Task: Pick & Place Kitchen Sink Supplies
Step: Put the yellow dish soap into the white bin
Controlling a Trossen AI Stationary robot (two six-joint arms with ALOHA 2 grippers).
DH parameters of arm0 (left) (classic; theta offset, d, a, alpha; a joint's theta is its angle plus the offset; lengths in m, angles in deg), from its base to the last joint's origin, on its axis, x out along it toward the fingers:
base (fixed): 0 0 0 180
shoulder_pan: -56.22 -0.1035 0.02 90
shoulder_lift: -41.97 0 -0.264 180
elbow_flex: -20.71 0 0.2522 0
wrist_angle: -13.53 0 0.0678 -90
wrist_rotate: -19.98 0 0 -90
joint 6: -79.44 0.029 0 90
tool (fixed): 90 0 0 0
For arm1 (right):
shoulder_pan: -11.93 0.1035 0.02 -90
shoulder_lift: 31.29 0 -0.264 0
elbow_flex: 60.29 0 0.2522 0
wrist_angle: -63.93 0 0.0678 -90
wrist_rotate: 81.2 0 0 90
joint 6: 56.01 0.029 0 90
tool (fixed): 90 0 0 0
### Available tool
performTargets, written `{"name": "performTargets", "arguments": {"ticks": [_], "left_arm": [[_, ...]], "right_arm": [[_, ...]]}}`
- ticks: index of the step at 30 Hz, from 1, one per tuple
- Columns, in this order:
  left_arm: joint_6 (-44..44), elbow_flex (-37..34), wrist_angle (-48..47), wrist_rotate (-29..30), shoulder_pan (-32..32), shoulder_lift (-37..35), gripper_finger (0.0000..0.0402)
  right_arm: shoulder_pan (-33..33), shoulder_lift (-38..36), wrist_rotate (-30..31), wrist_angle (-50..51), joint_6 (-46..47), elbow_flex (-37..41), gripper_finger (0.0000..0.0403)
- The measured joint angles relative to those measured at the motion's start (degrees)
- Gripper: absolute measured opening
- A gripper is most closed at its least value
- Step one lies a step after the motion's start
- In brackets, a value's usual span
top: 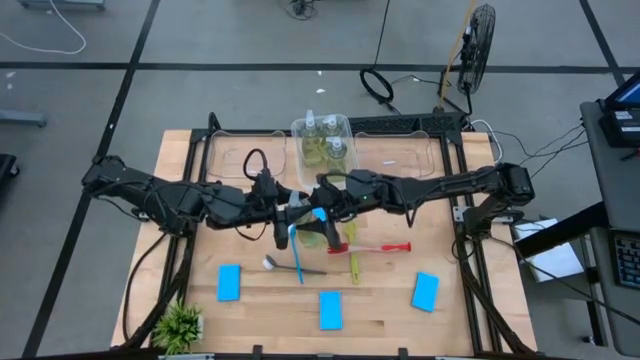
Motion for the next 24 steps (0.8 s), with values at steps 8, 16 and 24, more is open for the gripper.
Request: {"name": "performTargets", "arguments": {"ticks": [8,16,24], "left_arm": [[5.1,-0.07,-0.59,0.45,0.26,-3.08,0.0247],[7.82,0.15,-1.44,0.98,1.02,-10.24,0.0308],[2.85,0.09,-9.62,1.04,3.2,-14.12,0.0312]], "right_arm": [[-0.1,-0.02,1.3,-0.1,0.02,0.0,0.0195],[-1.59,-0.38,3.28,3.83,-0.16,0.35,0.0195],[-3.79,-3.44,5.66,0.45,-1.66,0.07,0.0192]]}}
